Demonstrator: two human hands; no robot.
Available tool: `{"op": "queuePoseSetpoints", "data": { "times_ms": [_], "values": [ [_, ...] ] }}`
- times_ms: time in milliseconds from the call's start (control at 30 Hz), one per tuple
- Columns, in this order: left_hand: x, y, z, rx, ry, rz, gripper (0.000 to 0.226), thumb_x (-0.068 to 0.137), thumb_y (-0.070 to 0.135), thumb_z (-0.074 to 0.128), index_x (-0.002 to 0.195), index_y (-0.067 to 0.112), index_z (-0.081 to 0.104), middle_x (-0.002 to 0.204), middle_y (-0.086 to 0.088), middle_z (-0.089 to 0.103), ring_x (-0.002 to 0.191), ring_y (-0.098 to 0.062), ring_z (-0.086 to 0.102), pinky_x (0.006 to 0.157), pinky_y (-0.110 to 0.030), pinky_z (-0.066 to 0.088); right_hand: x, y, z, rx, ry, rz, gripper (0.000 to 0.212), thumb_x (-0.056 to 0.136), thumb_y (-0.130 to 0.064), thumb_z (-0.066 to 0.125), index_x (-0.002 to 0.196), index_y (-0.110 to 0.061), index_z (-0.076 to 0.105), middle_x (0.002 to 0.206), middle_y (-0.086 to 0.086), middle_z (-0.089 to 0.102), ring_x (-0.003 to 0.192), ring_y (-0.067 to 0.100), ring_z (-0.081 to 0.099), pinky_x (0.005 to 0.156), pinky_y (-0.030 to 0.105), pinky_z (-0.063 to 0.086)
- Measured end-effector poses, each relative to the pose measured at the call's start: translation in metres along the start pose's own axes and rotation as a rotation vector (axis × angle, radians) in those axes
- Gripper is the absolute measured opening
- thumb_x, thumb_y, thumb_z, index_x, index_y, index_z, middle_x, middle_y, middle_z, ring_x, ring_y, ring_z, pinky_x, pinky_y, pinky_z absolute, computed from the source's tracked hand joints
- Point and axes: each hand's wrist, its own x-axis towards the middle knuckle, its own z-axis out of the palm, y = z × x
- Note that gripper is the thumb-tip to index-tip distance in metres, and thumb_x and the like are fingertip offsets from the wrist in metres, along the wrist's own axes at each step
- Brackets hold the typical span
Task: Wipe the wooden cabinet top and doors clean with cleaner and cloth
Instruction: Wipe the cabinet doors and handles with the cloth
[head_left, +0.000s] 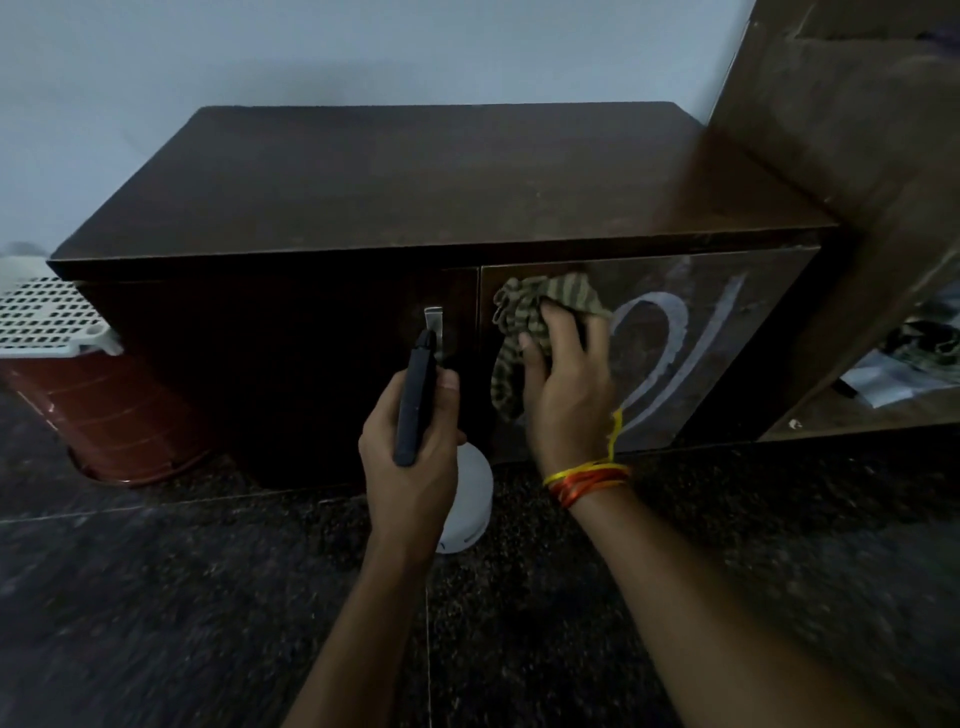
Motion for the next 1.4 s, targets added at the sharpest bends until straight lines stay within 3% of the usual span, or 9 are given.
{"op": "queuePoseSetpoints", "data": {
  "times_ms": [100,333,533,700,800,967,1100,1233,1400],
  "values": [
    [0.001,-0.004,0.000,0.009,-0.008,0.001,0.041,0.092,0.033,0.050,0.118,0.003,0.060,0.078,-0.011,0.057,0.065,-0.009,0.057,0.062,-0.012,0.047,-0.012,0.002,0.006,0.062,-0.002,0.068,0.030,0.095,-0.022,0.057,0.119,-0.005,0.056,0.125,0.018,0.050,0.120,0.035,0.050,0.091,0.039,0.048],
    [0.005,-0.007,-0.006,0.039,0.012,0.012,0.038,0.093,0.035,0.050,0.111,0.004,0.062,0.074,-0.018,0.056,0.062,-0.016,0.056,0.060,-0.010,0.045,0.007,-0.011,0.012,-0.046,0.056,0.030,0.033,0.086,-0.021,0.068,0.113,-0.018,0.049,0.119,0.015,0.050,0.103,0.036,0.057,0.069,0.039,0.052],
    [0.004,-0.009,-0.012,0.013,-0.001,0.013,0.043,0.093,0.035,0.050,0.117,0.001,0.061,0.075,-0.014,0.057,0.063,-0.009,0.058,0.063,-0.011,0.046,-0.018,0.000,0.020,0.043,-0.006,0.072,0.030,0.088,-0.021,0.067,0.102,0.003,0.055,0.107,0.026,0.053,0.097,0.046,0.058,0.070,0.048,0.054],
    [0.003,-0.007,-0.015,0.027,0.009,-0.009,0.033,0.093,0.035,0.050,0.112,0.010,0.060,0.086,-0.022,0.060,0.064,-0.013,0.057,0.062,-0.011,0.046,0.003,-0.012,0.016,-0.013,0.031,0.125,0.038,0.082,-0.025,0.073,0.106,-0.010,0.048,0.107,0.013,0.055,0.093,0.033,0.057,0.064,0.025,0.036],
    [0.005,-0.007,-0.014,0.026,0.013,0.001,0.040,0.093,0.035,0.050,0.117,0.004,0.061,0.088,-0.015,0.062,0.065,-0.009,0.058,0.062,-0.011,0.047,0.001,-0.011,0.020,-0.008,0.054,0.151,0.037,0.083,-0.028,0.071,0.105,-0.011,0.046,0.105,0.011,0.055,0.092,0.030,0.056,0.064,0.026,0.037],
    [0.007,-0.007,-0.016,0.002,0.017,0.015,0.045,0.093,0.035,0.050,0.118,-0.001,0.060,0.089,-0.009,0.063,0.063,-0.008,0.058,0.063,-0.011,0.047,-0.021,0.000,0.028,0.119,0.050,0.139,0.035,0.085,-0.026,0.067,0.100,0.003,0.052,0.098,0.019,0.054,0.088,0.034,0.057,0.070,0.034,0.045],
    [0.006,-0.009,-0.018,0.009,0.020,-0.015,0.037,0.093,0.035,0.051,0.112,0.006,0.062,0.086,-0.018,0.061,0.062,-0.010,0.057,0.061,-0.012,0.047,-0.009,-0.005,0.023,0.062,0.031,0.149,0.035,0.082,-0.026,0.072,0.100,-0.006,0.049,0.100,0.012,0.055,0.091,0.027,0.056,0.066,0.018,0.030],
    [0.005,-0.007,-0.017,0.006,0.023,-0.012,0.042,0.093,0.035,0.051,0.114,0.001,0.062,0.082,-0.016,0.060,0.062,-0.009,0.057,0.061,-0.011,0.047,0.020,-0.012,0.014,-0.003,0.044,0.233,0.043,0.073,-0.032,0.079,0.099,-0.014,0.050,0.099,0.008,0.062,0.092,0.029,0.060,0.065,0.025,0.035],
    [0.005,-0.007,-0.015,-0.005,0.005,-0.003,0.041,0.093,0.032,0.051,0.115,-0.001,0.061,0.079,-0.013,0.058,0.063,-0.008,0.058,0.062,-0.012,0.047,-0.008,-0.009,0.023,0.064,0.067,0.151,0.036,0.084,-0.030,0.070,0.099,-0.005,0.049,0.095,0.013,0.055,0.085,0.029,0.057,0.063,0.028,0.039]
  ]
}}
